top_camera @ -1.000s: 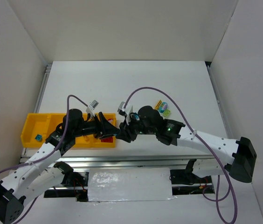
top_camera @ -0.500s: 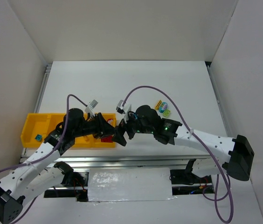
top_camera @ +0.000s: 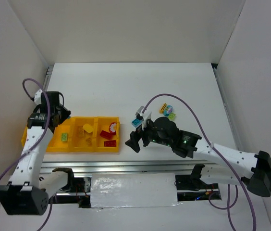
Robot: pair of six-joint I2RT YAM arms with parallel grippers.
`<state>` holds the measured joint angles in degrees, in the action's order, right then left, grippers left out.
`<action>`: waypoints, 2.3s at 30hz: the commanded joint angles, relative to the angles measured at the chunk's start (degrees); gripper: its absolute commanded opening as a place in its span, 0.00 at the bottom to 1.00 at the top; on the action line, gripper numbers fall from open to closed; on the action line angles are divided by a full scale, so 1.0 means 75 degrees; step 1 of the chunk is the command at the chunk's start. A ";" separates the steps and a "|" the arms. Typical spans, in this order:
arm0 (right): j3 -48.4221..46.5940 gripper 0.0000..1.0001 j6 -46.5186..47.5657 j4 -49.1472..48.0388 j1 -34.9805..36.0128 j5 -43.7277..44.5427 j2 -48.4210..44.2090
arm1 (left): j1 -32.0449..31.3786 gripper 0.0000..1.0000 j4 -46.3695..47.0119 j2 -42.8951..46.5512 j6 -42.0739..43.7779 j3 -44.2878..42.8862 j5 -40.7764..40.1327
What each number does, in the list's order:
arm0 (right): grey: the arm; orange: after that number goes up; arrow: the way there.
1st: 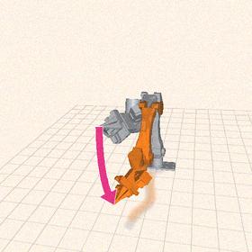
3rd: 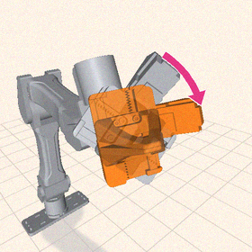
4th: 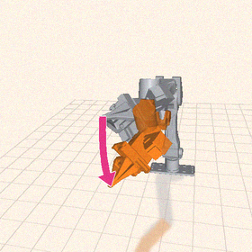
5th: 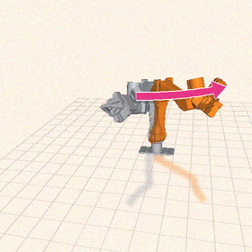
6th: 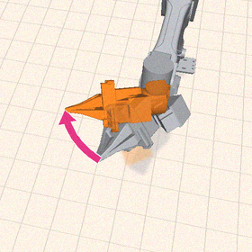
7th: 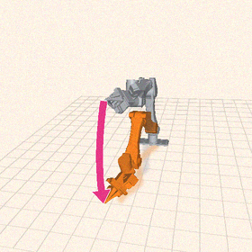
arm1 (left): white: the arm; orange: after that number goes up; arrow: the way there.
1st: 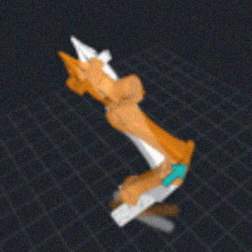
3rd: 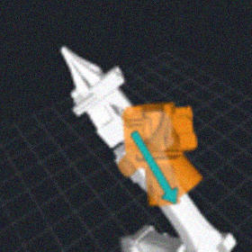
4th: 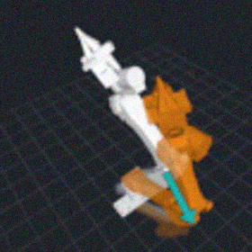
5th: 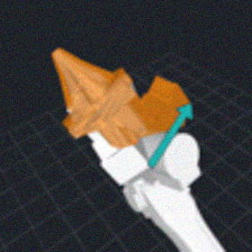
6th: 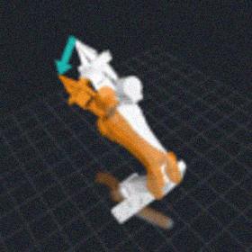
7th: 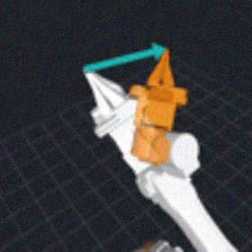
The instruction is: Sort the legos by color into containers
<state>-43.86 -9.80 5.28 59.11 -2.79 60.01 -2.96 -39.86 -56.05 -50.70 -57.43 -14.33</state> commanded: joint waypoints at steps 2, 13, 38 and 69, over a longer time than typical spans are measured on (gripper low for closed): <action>0.0163 1.00 -0.0170 -0.0059 -0.0007 0.0360 -0.0594 | 0.1482 0.00 -0.0884 -0.1079 0.0818 -0.0405 -0.1838; 0.0340 1.00 -0.0205 0.0058 -0.0007 0.0290 -0.0841 | 0.3172 0.00 -0.1447 -0.2592 0.0315 -0.1201 -0.2401; 0.0304 1.00 -0.0462 0.0140 -0.0018 -0.0027 -0.0337 | 0.4848 1.00 -0.0616 -0.3249 0.1087 -0.1085 -0.0647; -0.4230 0.98 -0.7119 0.3679 -0.1634 0.4286 0.6013 | -0.0765 0.99 0.0509 0.1333 0.2435 0.0509 0.0105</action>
<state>-74.24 -59.66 34.06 48.49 28.95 104.01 -8.08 -38.35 -46.87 -34.24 -53.19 -13.32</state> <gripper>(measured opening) 0.983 0.994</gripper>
